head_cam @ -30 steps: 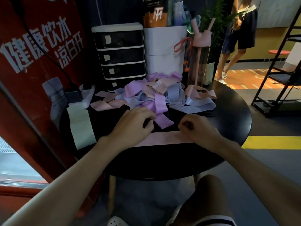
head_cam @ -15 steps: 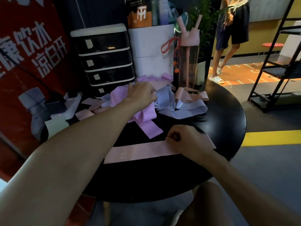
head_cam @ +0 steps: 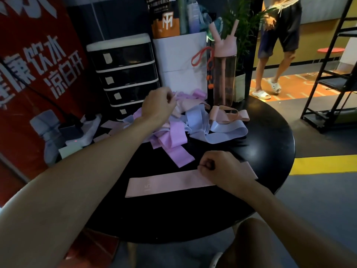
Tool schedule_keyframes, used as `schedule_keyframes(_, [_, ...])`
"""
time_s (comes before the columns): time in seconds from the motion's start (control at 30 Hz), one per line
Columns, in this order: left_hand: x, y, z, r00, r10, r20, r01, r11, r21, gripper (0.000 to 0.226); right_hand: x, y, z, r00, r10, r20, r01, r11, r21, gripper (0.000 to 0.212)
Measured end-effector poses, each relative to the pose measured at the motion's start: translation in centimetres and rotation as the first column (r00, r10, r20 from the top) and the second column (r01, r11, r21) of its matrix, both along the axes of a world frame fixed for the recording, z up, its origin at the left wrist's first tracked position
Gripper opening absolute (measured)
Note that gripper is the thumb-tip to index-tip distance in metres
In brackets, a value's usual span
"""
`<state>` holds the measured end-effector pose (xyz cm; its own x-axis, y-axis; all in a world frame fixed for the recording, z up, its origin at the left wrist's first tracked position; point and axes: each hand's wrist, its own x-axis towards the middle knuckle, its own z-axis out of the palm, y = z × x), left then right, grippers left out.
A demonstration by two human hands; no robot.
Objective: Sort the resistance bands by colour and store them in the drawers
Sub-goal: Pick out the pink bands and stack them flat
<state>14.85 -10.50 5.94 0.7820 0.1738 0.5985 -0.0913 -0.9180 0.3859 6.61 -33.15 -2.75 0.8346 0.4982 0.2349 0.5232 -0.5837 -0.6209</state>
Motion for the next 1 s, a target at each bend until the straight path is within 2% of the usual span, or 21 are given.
schedule_keyframes(0.1, [-2.0,0.4,2.7,0.991,-0.062,0.122,0.074,0.992,-0.098,0.017,-0.6,-0.2,0.8,1.000,-0.019,-0.017,0.019,1.000,-0.021,0.007])
schedule_keyframes(0.23, [-5.0,1.0,6.2,0.958,-0.144,0.249,0.170,0.982,-0.085,0.005,-0.9,-0.3,2.0,0.995,-0.042,-0.087,0.039,0.999,-0.031,0.010])
schedule_keyframes(0.33, [-7.0,1.4,7.7,0.936,-0.206,0.286,0.234,0.970,-0.069,0.008,0.0,0.2,2.6,0.997,-0.047,-0.060,0.051,0.996,0.078,0.016])
schedule_keyframes(0.43, [-8.7,1.5,8.5,0.923,-0.253,0.290,0.284,0.956,-0.069,0.007,0.3,1.2,4.6,0.997,-0.074,-0.036,0.080,0.971,0.225,0.008])
schedule_keyframes(0.5, [-10.1,1.3,8.8,0.910,-0.298,0.289,0.333,0.940,-0.079,0.007,0.1,1.9,6.5,0.997,-0.056,-0.056,0.072,0.936,0.344,0.022])
schedule_keyframes(0.57, [-11.6,0.8,9.1,0.896,-0.356,0.264,0.393,0.913,-0.104,0.005,-0.4,2.7,8.1,1.000,-0.012,-0.014,0.017,0.903,0.430,0.031])
schedule_keyframes(0.73, [-14.2,0.3,9.4,0.843,-0.492,0.219,0.536,0.806,-0.252,0.010,-1.7,4.5,10.3,0.994,0.077,0.077,-0.105,0.861,0.498,0.036])
schedule_keyframes(0.83, [-15.0,0.1,9.3,0.839,-0.500,0.214,0.543,0.746,-0.387,0.013,-2.4,5.7,11.0,0.991,0.086,0.105,-0.130,0.830,0.543,0.018])
schedule_keyframes(0.9, [-15.2,-0.2,9.1,0.834,-0.503,0.226,0.539,0.658,-0.526,0.018,-2.9,6.3,11.1,0.988,0.064,0.143,-0.135,0.817,0.560,0.004])
schedule_keyframes(1.0, [-15.6,-0.4,8.9,0.830,-0.499,0.250,0.524,0.543,-0.656,0.019,-3.7,6.9,10.8,0.980,0.114,0.162,-0.187,0.808,0.559,0.007])
